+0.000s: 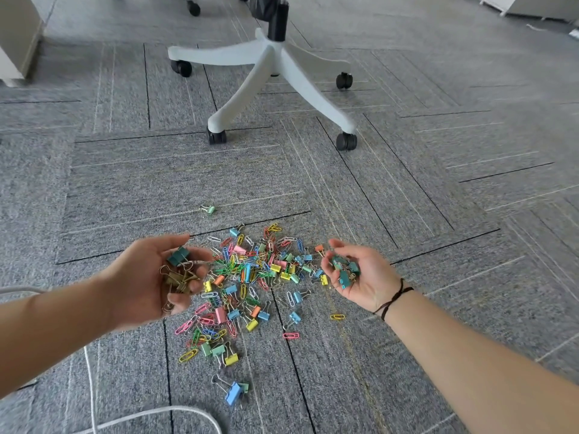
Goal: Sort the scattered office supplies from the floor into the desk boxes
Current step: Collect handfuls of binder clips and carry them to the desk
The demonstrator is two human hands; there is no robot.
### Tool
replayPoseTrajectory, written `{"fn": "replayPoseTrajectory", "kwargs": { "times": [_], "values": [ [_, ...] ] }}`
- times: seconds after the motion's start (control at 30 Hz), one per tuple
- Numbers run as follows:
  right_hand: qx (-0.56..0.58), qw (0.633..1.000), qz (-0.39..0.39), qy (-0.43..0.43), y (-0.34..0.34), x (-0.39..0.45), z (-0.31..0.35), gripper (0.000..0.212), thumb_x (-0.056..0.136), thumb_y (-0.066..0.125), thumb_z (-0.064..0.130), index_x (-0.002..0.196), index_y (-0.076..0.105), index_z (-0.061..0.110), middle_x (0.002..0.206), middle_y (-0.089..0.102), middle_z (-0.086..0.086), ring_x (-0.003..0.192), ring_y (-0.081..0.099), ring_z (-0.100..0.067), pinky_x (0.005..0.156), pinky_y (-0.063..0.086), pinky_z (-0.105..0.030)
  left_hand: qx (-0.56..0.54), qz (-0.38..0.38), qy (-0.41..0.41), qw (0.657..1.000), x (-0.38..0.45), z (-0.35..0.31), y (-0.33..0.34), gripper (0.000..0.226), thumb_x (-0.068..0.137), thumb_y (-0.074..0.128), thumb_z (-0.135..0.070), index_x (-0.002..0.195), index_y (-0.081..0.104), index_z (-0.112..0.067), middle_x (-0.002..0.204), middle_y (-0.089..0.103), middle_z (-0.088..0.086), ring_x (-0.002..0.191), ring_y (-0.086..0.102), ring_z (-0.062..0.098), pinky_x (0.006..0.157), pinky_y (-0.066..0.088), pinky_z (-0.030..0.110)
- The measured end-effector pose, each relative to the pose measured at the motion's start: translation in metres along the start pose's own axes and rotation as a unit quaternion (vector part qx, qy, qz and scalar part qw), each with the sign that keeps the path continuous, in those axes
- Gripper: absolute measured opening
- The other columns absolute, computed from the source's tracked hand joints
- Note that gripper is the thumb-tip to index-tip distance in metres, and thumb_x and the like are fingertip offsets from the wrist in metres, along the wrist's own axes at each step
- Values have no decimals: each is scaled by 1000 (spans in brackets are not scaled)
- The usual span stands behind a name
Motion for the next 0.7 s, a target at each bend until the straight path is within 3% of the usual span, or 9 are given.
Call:
{"fn": "replayPoseTrajectory", "kwargs": {
  "times": [0.07, 0.3, 0.5, 0.6, 0.7],
  "values": [
    [0, 1000, -9, 23, -3, -1, -4, 8, 94, 58, 11, 99, 63, 8, 92, 60, -14, 69, 64, -21, 44, 51, -23, 5, -2, 0, 1000, 1, 1, 1, 37, 100, 43, -34, 98, 62, -2, 74, 57, 13, 54, 47, 19, 34, 36, 22],
    [-46, 996, -30, 76, -12, 7, -22, 25, 99, 57, 32, 88, 55, 9, 78, 59, -11, 51, 53, -12, 36, 43, -18, 12, 1, -5, 1000, 3, 3, 1, 36, 98, 44, -34, 99, 61, -2, 75, 57, 13, 54, 48, 19, 36, 36, 22],
    [-258, 959, -9, 119, 4, -2, -55, 36, 99, 57, 42, 76, 51, 15, 69, 56, -4, 39, 32, -7, 33, 27, -18, 18, 6, -9, 1000, 3, 5, -2, 37, 99, 43, -36, 98, 62, -4, 76, 57, 11, 56, 49, 18, 36, 37, 23],
    [-397, 909, 52, 119, 19, -14, -82, 35, 96, 61, 42, 81, 58, 11, 70, 58, -6, 42, 32, -10, 36, 28, -22, 26, 5, -17, 1000, 1, 9, -1, 37, 99, 43, -36, 96, 63, -5, 75, 57, 11, 56, 48, 17, 37, 36, 22],
    [-593, 791, 139, 52, 35, -28, -110, 32, 91, 69, 39, 102, 63, 9, 70, 63, -5, 41, 39, -11, 37, 34, -24, 28, 12, -27, 999, -1, 14, 1, 36, 99, 43, -36, 96, 62, -5, 74, 57, 10, 56, 48, 17, 37, 35, 22]
  ]
}}
Point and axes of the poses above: each hand's wrist, its own x-axis towards the middle knuckle, its own y-axis out of the palm, z = x × y, the point moved 3 cm from there along x, towards the middle knuckle
